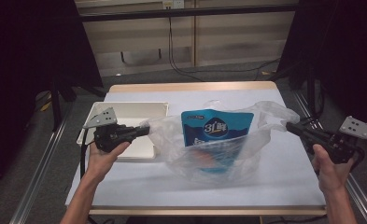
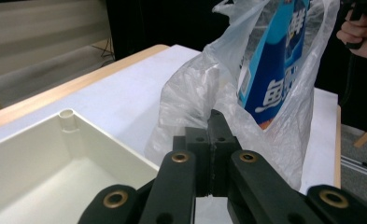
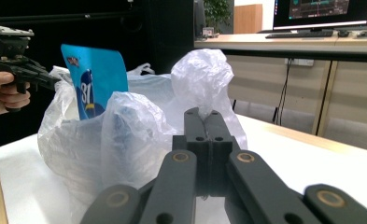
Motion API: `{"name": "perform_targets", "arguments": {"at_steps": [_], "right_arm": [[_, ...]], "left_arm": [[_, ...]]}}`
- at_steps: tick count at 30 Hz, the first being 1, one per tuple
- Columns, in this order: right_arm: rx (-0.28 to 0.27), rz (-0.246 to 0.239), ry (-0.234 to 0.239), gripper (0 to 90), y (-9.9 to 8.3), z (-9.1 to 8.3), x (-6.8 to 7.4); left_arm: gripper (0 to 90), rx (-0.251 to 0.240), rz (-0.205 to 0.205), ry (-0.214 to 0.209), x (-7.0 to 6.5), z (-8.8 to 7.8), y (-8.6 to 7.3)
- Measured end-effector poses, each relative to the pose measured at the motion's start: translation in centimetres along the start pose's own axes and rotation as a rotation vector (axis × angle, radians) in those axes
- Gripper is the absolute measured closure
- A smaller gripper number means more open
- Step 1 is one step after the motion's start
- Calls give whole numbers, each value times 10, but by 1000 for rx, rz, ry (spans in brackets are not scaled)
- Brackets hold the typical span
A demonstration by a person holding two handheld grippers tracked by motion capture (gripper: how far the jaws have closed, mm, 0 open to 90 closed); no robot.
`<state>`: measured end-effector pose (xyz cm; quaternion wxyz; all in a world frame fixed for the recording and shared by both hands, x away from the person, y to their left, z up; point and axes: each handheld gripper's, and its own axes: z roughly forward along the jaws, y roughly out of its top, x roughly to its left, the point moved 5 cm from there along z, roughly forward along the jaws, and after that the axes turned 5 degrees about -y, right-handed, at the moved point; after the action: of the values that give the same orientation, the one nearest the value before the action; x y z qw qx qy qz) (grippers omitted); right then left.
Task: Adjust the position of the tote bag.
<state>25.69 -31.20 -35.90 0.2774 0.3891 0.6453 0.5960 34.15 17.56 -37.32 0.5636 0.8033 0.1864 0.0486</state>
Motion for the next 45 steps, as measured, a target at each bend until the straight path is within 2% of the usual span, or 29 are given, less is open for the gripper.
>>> {"name": "perform_targets", "arguments": {"at_steps": [5,8,9,12,14,18,22,25,27,29,31,33,37,40,43,44,45], "right_arm": [[54,0,13,900,-14,3,0],[83,9,20,900,-22,5,0],[85,11,19,900,-24,6,-1],[108,13,25,900,-29,7,-1],[141,4,29,900,-37,10,1],[160,9,33,900,-44,10,1],[166,27,26,900,-52,9,-4],[191,32,21,900,-60,11,-5],[206,41,9,900,-65,12,-7],[217,55,12,900,-71,13,-7],[243,46,4,900,-76,13,-6],[249,52,5,900,-80,12,-7],[285,68,-2,900,-92,13,-9],[304,81,-4,900,-101,14,-13],[339,79,-16,900,-109,16,-14],[389,46,-27,900,-116,18,-13],[389,46,-27,900,-116,18,-13]], "left_arm": [[900,39,-1,-11,-8,-1,-15],[900,51,-28,-18,-8,0,-30],[900,58,-32,-7,-7,0,-36],[900,53,-54,-9,-5,3,-46],[900,71,-51,-17,-6,5,-49],[900,115,-34,-10,-8,6,-58],[900,118,-45,5,-7,0,-68],[900,104,-59,-7,-10,1,-72],[900,125,-46,-2,-11,3,-75],[900,140,-51,-4,-12,4,-81],[900,175,-50,-5,-13,7,-88],[900,186,-56,-6,-12,11,-91],[900,233,-43,-11,-11,19,-96],[900,250,-61,-13,-9,19,-102],[900,277,-72,0,-7,21,-110],[900,297,-70,-3,-8,22,-113],[900,312,-68,-7,-9,24,-115]]}}
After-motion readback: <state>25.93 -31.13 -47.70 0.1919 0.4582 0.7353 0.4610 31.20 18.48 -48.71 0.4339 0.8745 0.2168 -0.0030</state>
